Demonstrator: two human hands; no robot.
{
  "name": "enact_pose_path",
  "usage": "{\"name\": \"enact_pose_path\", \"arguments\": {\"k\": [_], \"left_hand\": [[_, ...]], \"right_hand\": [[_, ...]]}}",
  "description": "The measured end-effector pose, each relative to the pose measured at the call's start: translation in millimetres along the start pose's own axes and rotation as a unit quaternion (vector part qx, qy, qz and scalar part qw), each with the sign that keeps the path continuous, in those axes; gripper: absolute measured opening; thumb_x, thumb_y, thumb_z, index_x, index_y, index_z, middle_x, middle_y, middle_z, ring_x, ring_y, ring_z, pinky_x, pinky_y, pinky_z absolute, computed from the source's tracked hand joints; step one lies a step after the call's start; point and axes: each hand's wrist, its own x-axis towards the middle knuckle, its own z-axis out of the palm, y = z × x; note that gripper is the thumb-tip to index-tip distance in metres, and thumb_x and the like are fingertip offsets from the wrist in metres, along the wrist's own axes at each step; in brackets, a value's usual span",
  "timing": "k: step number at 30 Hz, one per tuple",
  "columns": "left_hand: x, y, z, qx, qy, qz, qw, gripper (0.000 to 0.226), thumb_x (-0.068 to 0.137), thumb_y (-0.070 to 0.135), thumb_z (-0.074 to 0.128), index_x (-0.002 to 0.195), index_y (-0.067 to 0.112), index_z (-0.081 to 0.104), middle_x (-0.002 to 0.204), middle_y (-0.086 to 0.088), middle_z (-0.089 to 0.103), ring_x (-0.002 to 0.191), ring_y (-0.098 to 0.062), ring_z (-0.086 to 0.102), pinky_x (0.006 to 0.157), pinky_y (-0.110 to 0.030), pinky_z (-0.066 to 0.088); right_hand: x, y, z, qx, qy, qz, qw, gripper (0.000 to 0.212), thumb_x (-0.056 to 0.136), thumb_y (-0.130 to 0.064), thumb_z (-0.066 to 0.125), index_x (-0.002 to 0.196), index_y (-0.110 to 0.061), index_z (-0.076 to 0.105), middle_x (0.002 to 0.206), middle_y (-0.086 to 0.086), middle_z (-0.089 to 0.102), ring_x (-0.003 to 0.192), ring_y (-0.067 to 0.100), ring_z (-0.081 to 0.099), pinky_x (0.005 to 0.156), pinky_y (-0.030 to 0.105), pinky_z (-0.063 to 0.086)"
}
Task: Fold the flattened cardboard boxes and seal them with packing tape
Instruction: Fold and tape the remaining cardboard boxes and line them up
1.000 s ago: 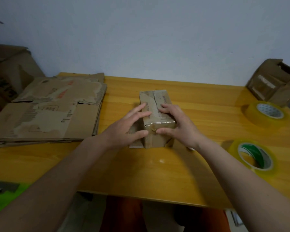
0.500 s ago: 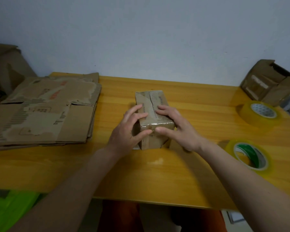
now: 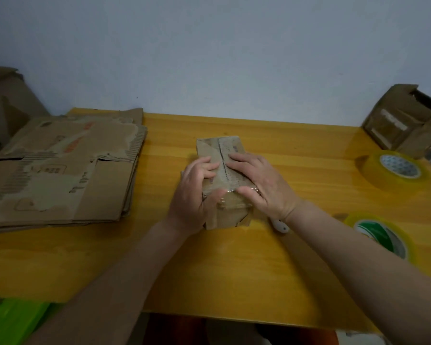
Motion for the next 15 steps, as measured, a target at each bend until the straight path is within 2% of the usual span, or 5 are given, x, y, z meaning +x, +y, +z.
{"name": "enact_pose_path", "arguments": {"k": [4, 7, 10, 13, 15], "left_hand": [[2, 8, 18, -0.022, 0.103, -0.01, 0.994, 0.04, 0.1, 0.049, 0.034, 0.1, 0.013, 0.051, 0.114, -0.002, 0.061, 0.121, -0.025, 0.051, 0.097, -0.056, 0.042], [3, 17, 31, -0.04, 0.171, -0.061, 0.983, 0.04, 0.102, 0.031, 0.031, 0.09, 0.004, 0.057, 0.107, -0.002, 0.064, 0.117, -0.025, 0.054, 0.096, -0.058, 0.042], [5, 26, 32, -0.042, 0.16, -0.107, 0.98, 0.045, 0.099, 0.03, 0.031, 0.085, -0.003, 0.06, 0.106, 0.0, 0.063, 0.119, -0.021, 0.053, 0.101, -0.056, 0.038], [6, 31, 18, -0.031, 0.098, -0.113, 0.988, 0.068, 0.1, 0.049, 0.024, 0.088, -0.004, 0.064, 0.107, -0.007, 0.064, 0.12, -0.015, 0.048, 0.108, -0.044, 0.033], [13, 41, 7, -0.052, 0.071, -0.163, 0.983, 0.065, 0.095, 0.054, 0.027, 0.09, 0.003, 0.067, 0.108, -0.001, 0.064, 0.116, -0.006, 0.047, 0.106, -0.035, 0.035]], "right_hand": [[3, 9, 4, -0.043, 0.028, -0.041, 0.998, 0.077, 0.093, -0.065, 0.025, 0.125, -0.003, 0.058, 0.132, 0.013, 0.056, 0.119, 0.033, 0.051, 0.104, 0.046, 0.038], [2, 7, 13, -0.033, 0.076, -0.026, 0.996, 0.076, 0.092, -0.066, 0.03, 0.119, -0.003, 0.062, 0.127, 0.012, 0.059, 0.116, 0.033, 0.052, 0.098, 0.043, 0.043], [1, 5, 10, -0.014, 0.058, -0.003, 0.998, 0.083, 0.086, -0.073, 0.032, 0.124, -0.004, 0.057, 0.131, 0.011, 0.056, 0.119, 0.031, 0.05, 0.1, 0.041, 0.042], [-2, 4, -7, -0.011, -0.044, 0.004, 0.999, 0.097, 0.077, -0.081, 0.037, 0.142, -0.009, 0.034, 0.142, 0.011, 0.043, 0.131, 0.027, 0.038, 0.107, 0.043, 0.038], [-9, 6, -18, -0.056, -0.109, -0.014, 0.992, 0.1, 0.076, -0.081, 0.038, 0.149, -0.015, 0.018, 0.154, 0.006, 0.025, 0.141, 0.022, 0.025, 0.112, 0.043, 0.034]]}}
